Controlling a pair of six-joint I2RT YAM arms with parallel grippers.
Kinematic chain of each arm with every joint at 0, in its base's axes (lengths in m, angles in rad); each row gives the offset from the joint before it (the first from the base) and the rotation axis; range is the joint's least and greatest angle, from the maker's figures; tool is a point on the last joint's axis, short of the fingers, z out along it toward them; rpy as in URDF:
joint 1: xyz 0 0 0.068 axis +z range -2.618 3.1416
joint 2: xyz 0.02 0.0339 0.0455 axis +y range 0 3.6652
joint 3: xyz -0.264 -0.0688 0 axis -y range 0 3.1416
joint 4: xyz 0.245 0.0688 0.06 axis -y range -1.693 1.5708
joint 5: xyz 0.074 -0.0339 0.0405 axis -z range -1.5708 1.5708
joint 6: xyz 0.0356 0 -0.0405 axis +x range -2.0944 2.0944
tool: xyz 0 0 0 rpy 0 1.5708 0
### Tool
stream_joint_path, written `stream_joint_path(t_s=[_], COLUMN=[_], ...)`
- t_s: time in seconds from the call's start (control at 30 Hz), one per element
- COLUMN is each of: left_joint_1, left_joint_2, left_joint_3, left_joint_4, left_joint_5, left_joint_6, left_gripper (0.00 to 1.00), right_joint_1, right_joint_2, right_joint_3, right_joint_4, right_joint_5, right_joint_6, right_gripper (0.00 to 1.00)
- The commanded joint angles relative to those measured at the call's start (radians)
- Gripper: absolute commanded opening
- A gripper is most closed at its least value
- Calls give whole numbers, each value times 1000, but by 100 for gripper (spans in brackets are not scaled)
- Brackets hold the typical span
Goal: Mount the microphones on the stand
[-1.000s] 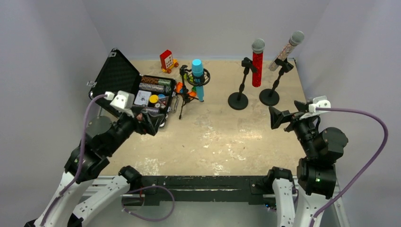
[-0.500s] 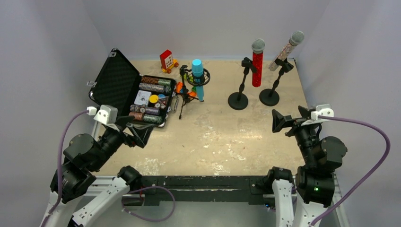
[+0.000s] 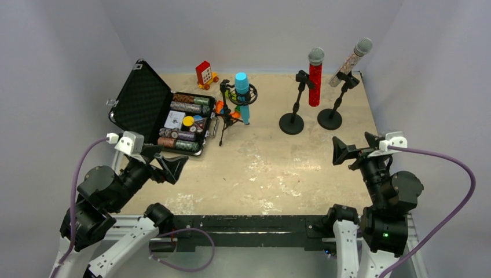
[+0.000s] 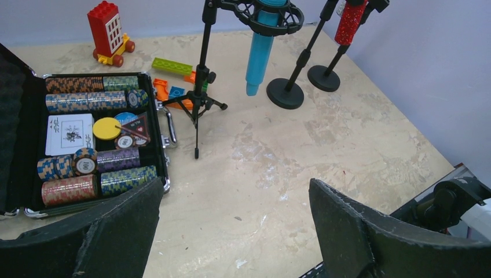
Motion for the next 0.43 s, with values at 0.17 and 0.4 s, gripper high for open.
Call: stream_joint_path(t_s=[0.17, 0.4], left_joint_1=[6, 6], left_joint_2=[-11, -14], left_joint_3=[7, 0], left_joint_4=[0, 0], left_joint_5=[-8, -12], left_joint_6=[-7, -4], left_gripper=[99, 99], right_joint_1=[-3, -3], right_joint_2=[-4, 0], right_joint_3=[-5, -6], right_joint_4=[16, 29], right_joint_5=[18, 10], right_joint_6=[-1, 6], right_gripper=[99, 99])
